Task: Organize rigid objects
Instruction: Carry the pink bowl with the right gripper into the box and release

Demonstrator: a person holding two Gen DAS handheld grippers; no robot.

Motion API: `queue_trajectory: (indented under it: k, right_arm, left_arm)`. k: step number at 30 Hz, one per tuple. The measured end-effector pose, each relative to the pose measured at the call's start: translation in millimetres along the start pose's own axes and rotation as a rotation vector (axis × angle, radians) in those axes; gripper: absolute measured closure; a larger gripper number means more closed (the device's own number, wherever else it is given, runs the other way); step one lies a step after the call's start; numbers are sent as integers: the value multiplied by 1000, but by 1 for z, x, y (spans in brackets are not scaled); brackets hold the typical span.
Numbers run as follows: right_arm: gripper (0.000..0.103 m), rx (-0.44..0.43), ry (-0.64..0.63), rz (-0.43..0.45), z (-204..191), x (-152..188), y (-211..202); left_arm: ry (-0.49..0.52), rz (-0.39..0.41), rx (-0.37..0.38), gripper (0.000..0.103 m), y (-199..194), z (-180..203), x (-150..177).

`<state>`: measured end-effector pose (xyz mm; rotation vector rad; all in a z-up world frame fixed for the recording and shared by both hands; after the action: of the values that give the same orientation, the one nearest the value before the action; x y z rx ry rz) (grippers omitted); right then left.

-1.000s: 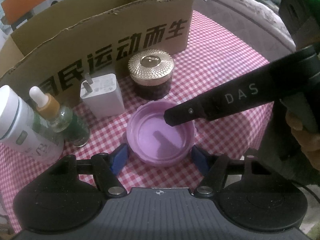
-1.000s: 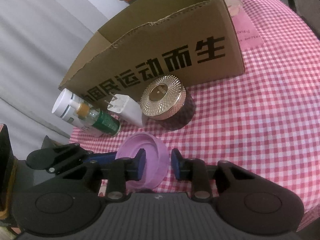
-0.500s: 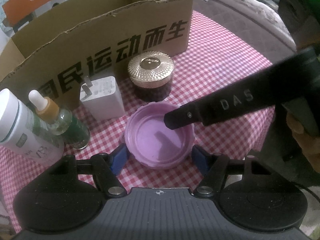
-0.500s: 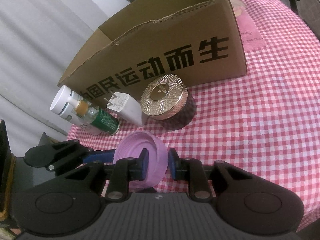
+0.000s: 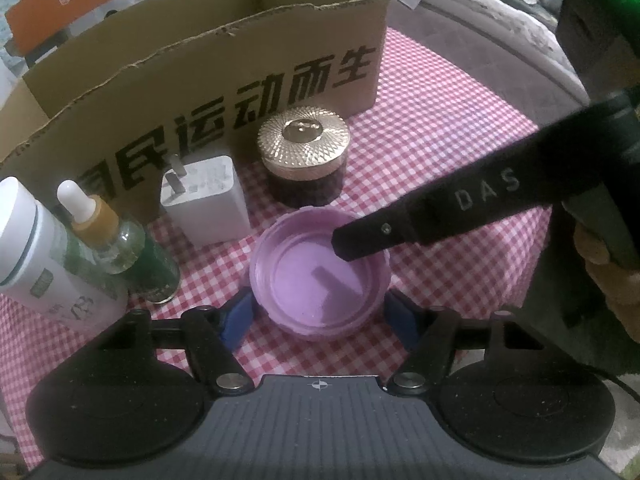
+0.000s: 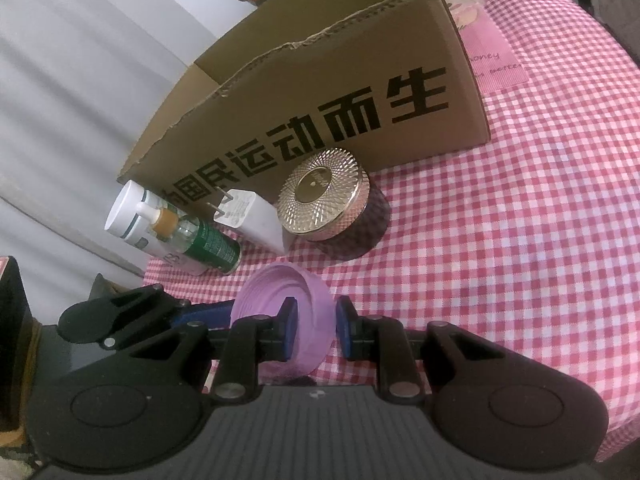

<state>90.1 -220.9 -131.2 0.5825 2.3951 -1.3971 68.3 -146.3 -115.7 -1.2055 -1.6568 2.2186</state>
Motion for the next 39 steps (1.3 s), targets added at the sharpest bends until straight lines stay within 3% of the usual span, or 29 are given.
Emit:
queue_trajectory:
  k: [10, 15, 21, 25, 30, 34, 39]
  right_arm:
    - [80, 41, -59, 34, -13, 0, -8]
    - [80, 40, -98, 98, -32, -9, -37]
    - [80, 23, -200, 225, -71, -46, -83]
    - [80, -2, -257, 275, -93, -84, -97]
    - [80, -20, -280, 246, -106, -140, -82]
    - [80, -37, -243, 136, -100, -182, -44]
    - [80, -24, -189, -37, -83, -207, 12]
  left_arm:
    - [3, 43, -1, 34, -17, 3, -2]
    - [23, 130, -14, 34, -54, 6, -16]
    - [60, 254, -69, 34, -101, -3, -54]
    - [43, 288, -76, 34, -114, -25, -87]
    - [-55, 222, -37, 34, -98, -69, -122]
    - [-131, 113, -13, 34, -71, -101, -134]
    - [-190, -22, 13, 34, -35, -124, -135]
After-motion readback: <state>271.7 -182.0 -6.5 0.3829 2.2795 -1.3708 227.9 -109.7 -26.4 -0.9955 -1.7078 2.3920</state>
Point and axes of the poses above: each gripper's, at about its wrist camera, not at the fingertips, and y roughly the way its jaws point, z to its right, x to its underside, the point moved 6 cm from there along y, roughly the way its jaws point, and after that the axes turned 7 degrees about x, right-handed, at the moved point
